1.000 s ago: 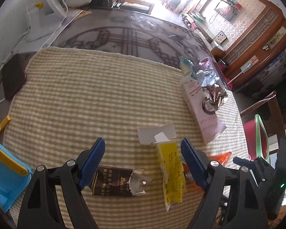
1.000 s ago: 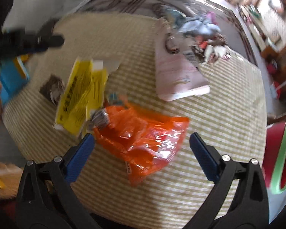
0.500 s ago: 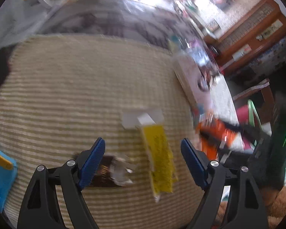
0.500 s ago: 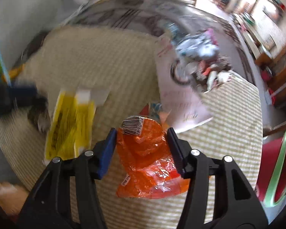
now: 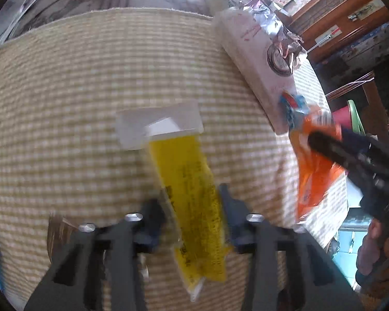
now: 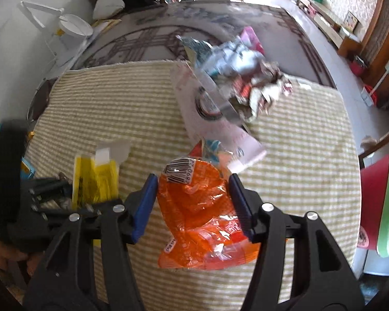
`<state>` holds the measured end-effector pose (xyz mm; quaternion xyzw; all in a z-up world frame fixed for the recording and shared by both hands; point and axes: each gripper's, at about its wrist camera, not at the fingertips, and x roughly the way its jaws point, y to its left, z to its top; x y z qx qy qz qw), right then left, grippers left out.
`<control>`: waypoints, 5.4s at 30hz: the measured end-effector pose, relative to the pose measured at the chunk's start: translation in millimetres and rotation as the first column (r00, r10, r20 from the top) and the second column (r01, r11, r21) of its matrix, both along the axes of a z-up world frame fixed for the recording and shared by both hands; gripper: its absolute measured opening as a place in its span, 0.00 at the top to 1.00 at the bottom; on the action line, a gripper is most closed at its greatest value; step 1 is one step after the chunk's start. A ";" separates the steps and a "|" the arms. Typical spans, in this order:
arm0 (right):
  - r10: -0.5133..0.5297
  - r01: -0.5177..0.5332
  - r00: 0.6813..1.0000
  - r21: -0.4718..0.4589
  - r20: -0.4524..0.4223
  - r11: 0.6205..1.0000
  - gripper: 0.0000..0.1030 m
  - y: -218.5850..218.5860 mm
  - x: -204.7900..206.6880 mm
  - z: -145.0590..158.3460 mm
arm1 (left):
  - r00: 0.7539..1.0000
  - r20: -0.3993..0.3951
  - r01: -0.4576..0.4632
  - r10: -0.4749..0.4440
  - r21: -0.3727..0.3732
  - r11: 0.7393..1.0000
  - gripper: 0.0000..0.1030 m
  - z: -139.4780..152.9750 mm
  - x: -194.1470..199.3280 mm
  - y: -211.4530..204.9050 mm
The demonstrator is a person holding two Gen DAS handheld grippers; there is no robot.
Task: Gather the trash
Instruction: 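Grasp the orange snack bag with the right gripper while the left grasps the yellow sachet, then lift and carry the yellow sachet and orange bag in both grippers to the red bin, then open both grippers to drop the sachet and orange bag into the red bin, then move both open grippers back over the table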
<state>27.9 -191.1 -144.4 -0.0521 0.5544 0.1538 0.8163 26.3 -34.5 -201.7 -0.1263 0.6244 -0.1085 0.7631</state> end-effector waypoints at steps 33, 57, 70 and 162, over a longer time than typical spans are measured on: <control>-0.146 0.132 0.974 0.089 0.172 0.987 0.47 -20.8 0.2 53.8 | 0.963 0.250 -0.112 0.099 0.038 0.993 0.71 70.0 -3.0 36.4; -0.148 0.123 0.950 0.104 0.277 0.987 0.47 -45.3 -18.4 89.8 | 0.892 0.438 -0.134 0.114 0.014 0.991 0.70 141.9 3.8 1.1; -0.083 0.051 0.955 0.120 0.284 0.992 0.47 -93.9 -8.1 96.6 | 0.875 0.458 -0.187 0.156 0.022 0.982 0.70 149.4 4.1 -51.1; -0.126 0.114 0.981 0.086 0.148 0.990 0.10 -115.0 39.7 42.7 | 0.919 0.255 -0.365 0.301 0.257 0.895 0.26 34.7 -94.4 60.5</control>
